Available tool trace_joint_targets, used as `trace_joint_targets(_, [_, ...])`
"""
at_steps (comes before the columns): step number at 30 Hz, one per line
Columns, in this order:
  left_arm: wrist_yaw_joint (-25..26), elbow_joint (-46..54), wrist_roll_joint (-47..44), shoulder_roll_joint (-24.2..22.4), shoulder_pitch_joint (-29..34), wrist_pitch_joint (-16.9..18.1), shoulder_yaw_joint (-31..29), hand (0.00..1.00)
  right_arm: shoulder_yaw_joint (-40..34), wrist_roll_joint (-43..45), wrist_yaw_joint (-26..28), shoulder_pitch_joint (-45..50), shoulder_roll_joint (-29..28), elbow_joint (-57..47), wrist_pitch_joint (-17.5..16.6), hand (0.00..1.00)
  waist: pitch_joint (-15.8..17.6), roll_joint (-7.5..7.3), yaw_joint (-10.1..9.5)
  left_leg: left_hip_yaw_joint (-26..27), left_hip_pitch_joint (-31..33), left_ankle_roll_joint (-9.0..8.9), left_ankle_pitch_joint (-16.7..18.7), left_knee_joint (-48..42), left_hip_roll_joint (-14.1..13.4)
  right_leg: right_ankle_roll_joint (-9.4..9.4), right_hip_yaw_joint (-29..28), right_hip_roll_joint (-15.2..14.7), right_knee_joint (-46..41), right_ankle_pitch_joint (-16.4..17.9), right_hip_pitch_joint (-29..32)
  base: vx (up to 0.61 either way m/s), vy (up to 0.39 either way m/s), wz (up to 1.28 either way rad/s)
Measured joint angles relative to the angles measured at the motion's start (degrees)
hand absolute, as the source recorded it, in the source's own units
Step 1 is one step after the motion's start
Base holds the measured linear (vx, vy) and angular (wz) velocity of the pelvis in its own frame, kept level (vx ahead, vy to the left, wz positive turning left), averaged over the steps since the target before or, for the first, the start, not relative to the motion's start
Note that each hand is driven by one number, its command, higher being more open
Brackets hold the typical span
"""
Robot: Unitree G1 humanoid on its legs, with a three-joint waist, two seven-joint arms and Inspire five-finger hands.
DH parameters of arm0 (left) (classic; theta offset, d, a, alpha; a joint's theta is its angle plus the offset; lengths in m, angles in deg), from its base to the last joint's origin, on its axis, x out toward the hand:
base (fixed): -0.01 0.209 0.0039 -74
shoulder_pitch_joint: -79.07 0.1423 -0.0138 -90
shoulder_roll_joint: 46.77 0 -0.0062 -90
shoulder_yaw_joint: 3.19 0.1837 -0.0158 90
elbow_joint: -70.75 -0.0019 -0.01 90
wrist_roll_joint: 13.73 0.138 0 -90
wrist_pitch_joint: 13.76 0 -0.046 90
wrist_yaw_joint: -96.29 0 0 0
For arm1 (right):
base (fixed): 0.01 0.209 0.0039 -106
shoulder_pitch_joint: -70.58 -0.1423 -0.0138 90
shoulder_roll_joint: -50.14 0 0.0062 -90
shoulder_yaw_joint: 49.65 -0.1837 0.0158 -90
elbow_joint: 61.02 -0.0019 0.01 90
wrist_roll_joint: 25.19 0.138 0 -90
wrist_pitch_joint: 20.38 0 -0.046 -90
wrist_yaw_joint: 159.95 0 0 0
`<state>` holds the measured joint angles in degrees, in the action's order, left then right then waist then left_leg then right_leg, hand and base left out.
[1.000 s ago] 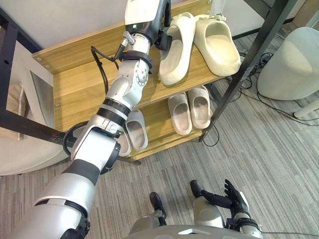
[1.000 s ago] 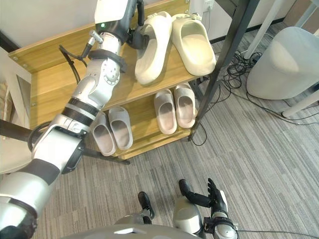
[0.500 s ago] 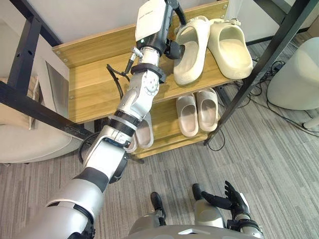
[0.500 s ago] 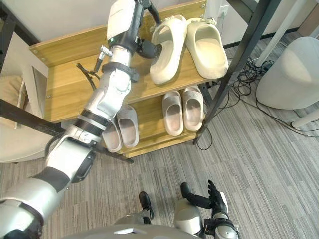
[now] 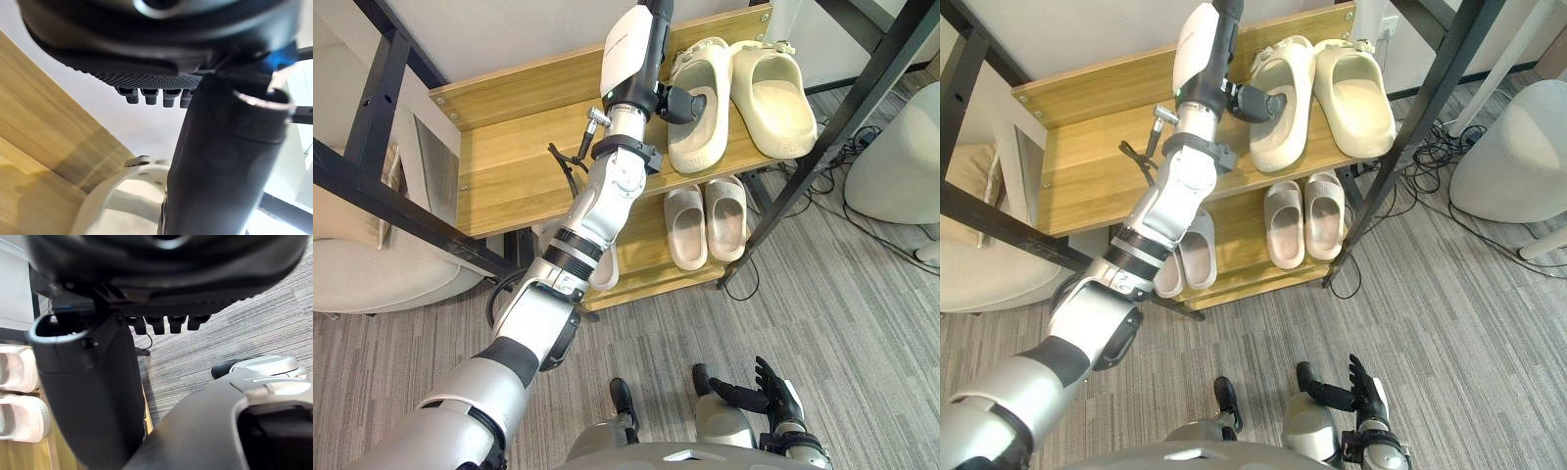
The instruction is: Organize the slippers on the shoe rack
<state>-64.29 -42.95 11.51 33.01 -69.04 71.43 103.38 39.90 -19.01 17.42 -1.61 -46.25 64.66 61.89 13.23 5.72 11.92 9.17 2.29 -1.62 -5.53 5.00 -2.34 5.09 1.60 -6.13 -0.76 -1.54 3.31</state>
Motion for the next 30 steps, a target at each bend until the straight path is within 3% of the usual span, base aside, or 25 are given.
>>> trace_joint_targets(6, [0.3, 7.6, -9.4, -1.2, 5.4, 4.3, 0.0, 1.00, -0.1, -0.6, -0.1, 0.5, 0.4, 0.0, 0.0, 1.00, -0.5, 0.65, -0.95, -0.9, -0.3, -0.06, -0.2, 0.0, 0.0, 0.01, 1.1, 0.0, 0.0, 0.1, -0.8, -0.01, 0.006, 0.07])
trace_joint_targets(11, [0.3, 9.5, -15.2, -1.1, 7.2, 4.9, -0.1, 1.00, -0.1, -0.7, -0.1, 0.8, 0.5, 0.1, 0.2, 1.00, -0.8, 0.75, -1.67, -1.7, -0.6, -0.09, -0.3, 0.0, 0.0, 0.01, 1.8, -0.1, 0.2, 0.1, -1.5, -0.01, 0.004, 0.09])
trace_joint_targets(16, [0.2, 14.6, -23.4, -0.9, 13.1, 6.7, -0.3, 1.00, -0.1, -1.7, 0.0, 1.0, 0.7, 0.4, 0.2, 1.00, -1.3, 0.83, -2.21, -2.4, -0.5, -0.12, -0.3, 0.0, 0.0, 0.01, 2.6, -0.1, 0.7, 0.1, -2.1, 0.01, 0.005, 0.08])
trace_joint_targets(19, [-0.7, 17.8, -33.8, -0.6, 18.4, 8.2, 0.0, 1.00, -0.1, -1.7, 0.1, 1.0, 0.8, 0.7, 0.3, 1.00, -1.4, 0.83, -2.38, -2.7, -0.5, -0.14, -0.3, 0.0, 0.1, 0.02, 2.9, -0.1, 1.1, 0.1, -2.4, 0.01, 0.006, 0.06])
trace_joint_targets(24, [-2.6, 21.8, -48.8, 0.7, 27.6, 8.6, 6.2, 1.00, 0.1, -1.9, 0.1, 1.1, 1.0, 1.3, 1.0, 1.00, -2.4, 0.67, -3.21, -3.4, -0.3, -0.19, -0.3, 0.0, 0.1, 0.01, 3.8, -0.1, 1.8, 0.1, -3.0, 0.02, 0.005, 0.08])
trace_joint_targets(30, [-6.0, 23.0, -53.2, 2.1, 34.7, 8.4, 10.1, 1.00, 2.2, -2.2, 0.1, 1.1, 2.0, 1.4, 1.4, 1.00, -2.9, 0.26, -3.87, -3.8, -1.3, -0.33, -0.2, 0.0, 0.0, -0.04, 4.3, 0.1, 2.2, 0.1, -4.3, 0.00, 0.002, 0.03])
